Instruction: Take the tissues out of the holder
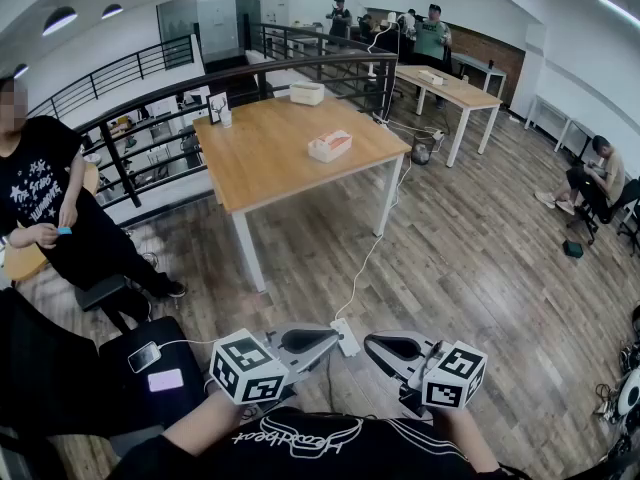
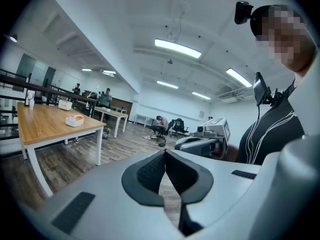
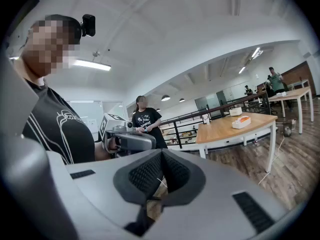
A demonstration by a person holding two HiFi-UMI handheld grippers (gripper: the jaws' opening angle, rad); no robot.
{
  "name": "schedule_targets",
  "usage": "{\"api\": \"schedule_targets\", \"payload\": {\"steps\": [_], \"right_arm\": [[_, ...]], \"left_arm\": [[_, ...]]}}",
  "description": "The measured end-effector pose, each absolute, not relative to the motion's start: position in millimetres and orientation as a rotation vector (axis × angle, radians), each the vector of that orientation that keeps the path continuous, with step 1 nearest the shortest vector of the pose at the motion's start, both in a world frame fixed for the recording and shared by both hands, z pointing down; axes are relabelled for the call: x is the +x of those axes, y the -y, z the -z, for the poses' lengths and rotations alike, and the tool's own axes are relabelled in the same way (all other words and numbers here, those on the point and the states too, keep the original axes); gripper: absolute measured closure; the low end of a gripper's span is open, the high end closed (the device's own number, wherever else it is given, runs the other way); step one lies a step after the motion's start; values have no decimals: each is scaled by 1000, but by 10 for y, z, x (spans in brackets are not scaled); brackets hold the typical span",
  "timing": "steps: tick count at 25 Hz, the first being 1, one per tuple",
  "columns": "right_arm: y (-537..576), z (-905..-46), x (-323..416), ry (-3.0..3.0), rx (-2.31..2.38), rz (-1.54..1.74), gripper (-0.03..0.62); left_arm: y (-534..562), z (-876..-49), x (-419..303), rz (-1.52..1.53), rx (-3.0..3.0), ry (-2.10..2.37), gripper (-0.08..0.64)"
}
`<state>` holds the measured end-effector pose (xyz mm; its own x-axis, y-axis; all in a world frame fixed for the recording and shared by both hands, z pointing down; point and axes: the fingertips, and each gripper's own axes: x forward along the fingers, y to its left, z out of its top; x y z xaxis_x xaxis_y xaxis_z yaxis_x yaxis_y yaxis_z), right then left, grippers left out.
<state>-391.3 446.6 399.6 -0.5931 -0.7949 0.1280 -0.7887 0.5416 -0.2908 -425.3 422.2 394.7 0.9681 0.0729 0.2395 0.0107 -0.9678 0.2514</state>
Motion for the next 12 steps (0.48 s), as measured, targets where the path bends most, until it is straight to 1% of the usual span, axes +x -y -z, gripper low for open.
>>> {"api": "schedule_targets", "payload": {"steps": [12], "right_arm": [[-4563,-3999,-3803,-2712,-1442,514,575]], "left_arm": [[-4341,-3970,-4138,-369,2851,-84,548]]}}
